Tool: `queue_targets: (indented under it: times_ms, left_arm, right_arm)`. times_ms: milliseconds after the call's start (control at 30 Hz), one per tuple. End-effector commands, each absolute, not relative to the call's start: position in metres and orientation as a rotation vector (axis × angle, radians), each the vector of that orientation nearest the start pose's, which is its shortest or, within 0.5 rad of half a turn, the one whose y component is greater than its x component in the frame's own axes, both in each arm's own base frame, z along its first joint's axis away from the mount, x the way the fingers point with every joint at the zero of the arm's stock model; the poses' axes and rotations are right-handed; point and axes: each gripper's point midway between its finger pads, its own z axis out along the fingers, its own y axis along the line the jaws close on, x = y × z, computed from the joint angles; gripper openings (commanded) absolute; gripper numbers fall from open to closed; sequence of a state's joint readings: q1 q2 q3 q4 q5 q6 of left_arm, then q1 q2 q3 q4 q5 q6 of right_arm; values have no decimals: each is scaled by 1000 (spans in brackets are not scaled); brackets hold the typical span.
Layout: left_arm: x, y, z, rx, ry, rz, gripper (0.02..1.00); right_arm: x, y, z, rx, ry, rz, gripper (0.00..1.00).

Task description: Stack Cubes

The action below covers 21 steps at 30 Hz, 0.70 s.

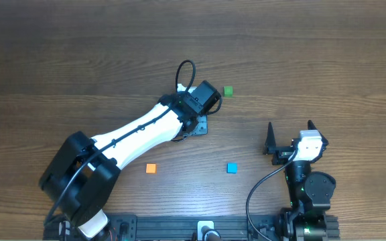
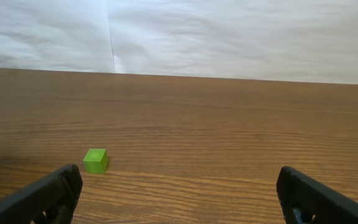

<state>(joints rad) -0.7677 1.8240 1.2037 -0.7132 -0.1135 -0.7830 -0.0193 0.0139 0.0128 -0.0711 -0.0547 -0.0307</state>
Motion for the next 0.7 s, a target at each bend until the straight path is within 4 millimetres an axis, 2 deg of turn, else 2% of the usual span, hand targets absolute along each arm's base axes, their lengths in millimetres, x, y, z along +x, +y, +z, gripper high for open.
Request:
queue_targets:
  times_ms: [33, 467, 600, 700]
  left_arm:
    - [285, -244, 28, -54, 2894, -76, 66]
    - [287, -246, 26, -54, 2889, -83, 86]
    - [287, -246, 26, -54, 2889, -82, 115]
    - [288, -246, 25, -55, 2889, -77, 183]
  right_arm:
    - [246, 6, 158, -60, 1640, 11, 991]
    - [246, 6, 158, -60, 1640, 11, 991]
    - [246, 6, 158, -60, 1640, 11, 993]
    - [246, 6, 158, -60, 1640, 11, 993]
